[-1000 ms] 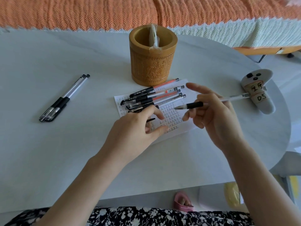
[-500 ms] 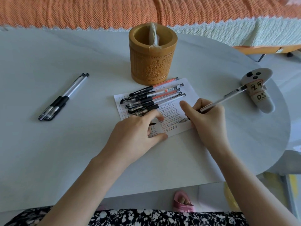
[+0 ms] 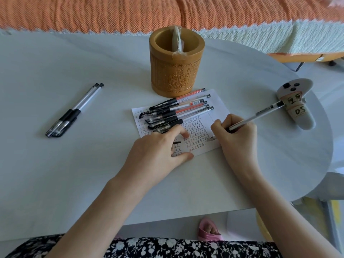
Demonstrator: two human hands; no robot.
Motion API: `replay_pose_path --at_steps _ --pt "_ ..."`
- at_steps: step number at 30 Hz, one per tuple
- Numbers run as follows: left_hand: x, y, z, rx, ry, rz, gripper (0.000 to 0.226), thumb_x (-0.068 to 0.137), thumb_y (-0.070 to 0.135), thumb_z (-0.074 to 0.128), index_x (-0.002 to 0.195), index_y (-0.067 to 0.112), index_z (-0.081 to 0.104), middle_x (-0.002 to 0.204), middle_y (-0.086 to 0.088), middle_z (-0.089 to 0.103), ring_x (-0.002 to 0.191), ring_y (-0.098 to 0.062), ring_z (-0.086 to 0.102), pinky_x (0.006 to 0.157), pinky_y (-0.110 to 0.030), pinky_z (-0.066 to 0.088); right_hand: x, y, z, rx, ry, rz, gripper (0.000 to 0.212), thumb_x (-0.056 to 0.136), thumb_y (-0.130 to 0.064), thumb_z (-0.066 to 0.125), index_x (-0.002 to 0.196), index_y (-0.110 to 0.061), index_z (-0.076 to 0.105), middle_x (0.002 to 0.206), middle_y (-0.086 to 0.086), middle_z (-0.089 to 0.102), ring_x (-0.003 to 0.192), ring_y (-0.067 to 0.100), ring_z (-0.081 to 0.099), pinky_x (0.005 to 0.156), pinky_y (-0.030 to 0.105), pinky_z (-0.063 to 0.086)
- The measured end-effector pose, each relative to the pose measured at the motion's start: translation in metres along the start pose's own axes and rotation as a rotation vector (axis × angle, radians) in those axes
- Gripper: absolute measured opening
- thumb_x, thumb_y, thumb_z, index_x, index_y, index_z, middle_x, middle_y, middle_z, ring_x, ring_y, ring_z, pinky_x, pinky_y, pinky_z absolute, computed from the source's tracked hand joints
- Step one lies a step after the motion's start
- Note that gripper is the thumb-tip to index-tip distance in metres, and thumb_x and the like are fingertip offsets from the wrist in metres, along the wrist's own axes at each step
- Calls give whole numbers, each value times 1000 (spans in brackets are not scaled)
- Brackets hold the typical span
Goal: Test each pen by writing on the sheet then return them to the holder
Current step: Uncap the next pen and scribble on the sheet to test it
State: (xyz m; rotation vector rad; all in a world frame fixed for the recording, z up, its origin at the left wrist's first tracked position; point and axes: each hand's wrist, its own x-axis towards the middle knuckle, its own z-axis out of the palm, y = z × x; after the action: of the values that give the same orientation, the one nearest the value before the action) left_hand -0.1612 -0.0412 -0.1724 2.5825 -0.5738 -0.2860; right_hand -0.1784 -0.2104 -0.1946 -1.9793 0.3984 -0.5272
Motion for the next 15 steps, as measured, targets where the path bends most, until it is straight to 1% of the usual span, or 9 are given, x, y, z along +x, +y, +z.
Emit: replay_pose_path --at_steps 2,5,7,10,13,15 --pt "0 0 0 2 -2 1 39 77 58 61 110 41 48 77 6 65 78 -9 65 73 -32 52 0 0 0 -8 -8 -12 35 76 -4 60 54 4 33 54 27 33 51 10 21 45 22 17" --pt "1 0 1 1 0 2 39 77 58 61 109 41 48 79 6 66 78 -8 65 73 -33 52 0 0 -1 -8 -14 -25 36 77 -4 60 54 3 32 53 23 30 50 9 20 45 21 17" --pt "1 0 1 0 0 1 40 77 58 61 109 41 48 79 6 66 79 -8 65 73 -33 52 0 1 -1 -2 -18 -34 36 77 -3 60 54 4 33 52 23 30 47 8 21 44 18 18" --pt "1 -1 1 -1 -2 2 39 77 58 61 109 41 47 80 6 66 79 -8 66 73 -33 52 0 2 0 -10 -17 -45 38 78 -2 61 53 1 32 45 -4 25 41 8 24 43 14 18" --pt "1 -1 1 2 -2 2 39 77 58 61 109 41 47 80 6 67 80 -8 65 73 -33 52 0 3 0 -16 -6 -56 41 78 -1 60 51 -9 30 39 -6 25 40 7 25 42 14 19" --pt "1 -1 1 2 -2 -1 39 77 58 61 109 41 47 79 6 66 80 -8 65 73 -33 52 1 3 1 -19 5 -63 43 78 0 60 51 -13 29 37 -7 27 39 7 26 42 15 19"
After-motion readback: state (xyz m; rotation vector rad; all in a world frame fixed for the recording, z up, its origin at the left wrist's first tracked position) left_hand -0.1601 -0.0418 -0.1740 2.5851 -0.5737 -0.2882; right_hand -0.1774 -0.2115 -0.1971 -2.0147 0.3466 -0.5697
